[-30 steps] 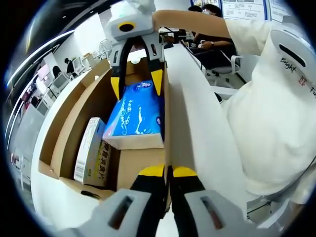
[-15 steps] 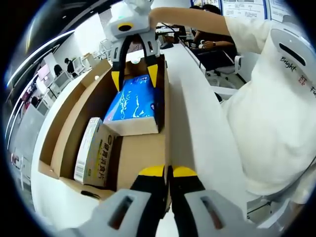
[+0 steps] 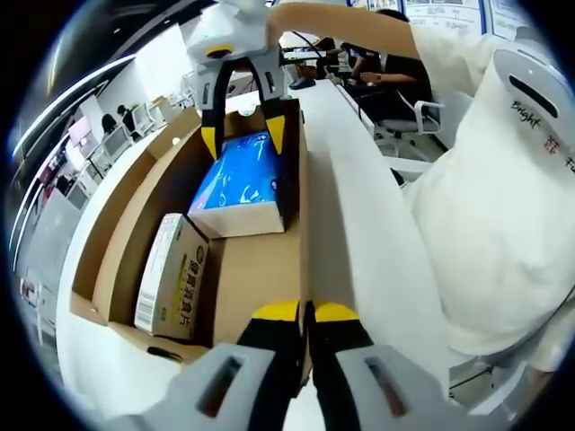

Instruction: Operate the shoe box by opening the lid, removing the specified soft item, and placing it in the target area until the item is outside and the box remains undamaged.

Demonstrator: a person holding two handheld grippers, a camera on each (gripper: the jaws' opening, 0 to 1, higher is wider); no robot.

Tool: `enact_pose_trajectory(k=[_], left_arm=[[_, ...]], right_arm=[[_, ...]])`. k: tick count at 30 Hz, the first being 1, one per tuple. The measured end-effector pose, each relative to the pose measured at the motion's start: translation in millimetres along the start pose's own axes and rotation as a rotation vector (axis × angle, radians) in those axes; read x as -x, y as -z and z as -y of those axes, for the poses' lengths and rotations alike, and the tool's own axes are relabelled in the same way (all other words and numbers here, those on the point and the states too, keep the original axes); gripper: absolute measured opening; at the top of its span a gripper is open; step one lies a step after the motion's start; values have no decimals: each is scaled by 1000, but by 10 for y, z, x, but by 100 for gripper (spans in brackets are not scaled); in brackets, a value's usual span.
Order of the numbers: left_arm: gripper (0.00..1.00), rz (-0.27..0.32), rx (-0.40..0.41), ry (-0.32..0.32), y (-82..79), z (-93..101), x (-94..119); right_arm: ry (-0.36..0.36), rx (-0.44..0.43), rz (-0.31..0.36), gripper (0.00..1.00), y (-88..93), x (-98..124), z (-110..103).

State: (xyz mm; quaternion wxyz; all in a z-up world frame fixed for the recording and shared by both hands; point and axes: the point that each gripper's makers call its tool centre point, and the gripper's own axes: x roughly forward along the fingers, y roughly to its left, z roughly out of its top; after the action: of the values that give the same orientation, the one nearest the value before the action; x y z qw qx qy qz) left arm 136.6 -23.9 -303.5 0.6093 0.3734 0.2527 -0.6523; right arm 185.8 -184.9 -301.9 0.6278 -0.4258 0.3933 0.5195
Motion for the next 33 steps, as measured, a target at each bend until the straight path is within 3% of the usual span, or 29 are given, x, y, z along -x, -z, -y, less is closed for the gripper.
enact_pose_trajectory(k=[7,12,14,20,33], left_arm=[[2,3,0,-2,3,-8,0],[2,3,1,1,4,-8,0],[2,4,0,0,3,-7,1],[2,4,0,1,1,-3,3],[2,12,-4,-3,-9,3,1]], right_arm=[[15,5,-72,59,-44,-54,12],[10,10,-55,65,-181,-99,41],[9,34,-114,65,-136,-137,59],[-44,-1,-181,67,-96,-235,43],[-80,-14,-244,78,2,-475,10]])
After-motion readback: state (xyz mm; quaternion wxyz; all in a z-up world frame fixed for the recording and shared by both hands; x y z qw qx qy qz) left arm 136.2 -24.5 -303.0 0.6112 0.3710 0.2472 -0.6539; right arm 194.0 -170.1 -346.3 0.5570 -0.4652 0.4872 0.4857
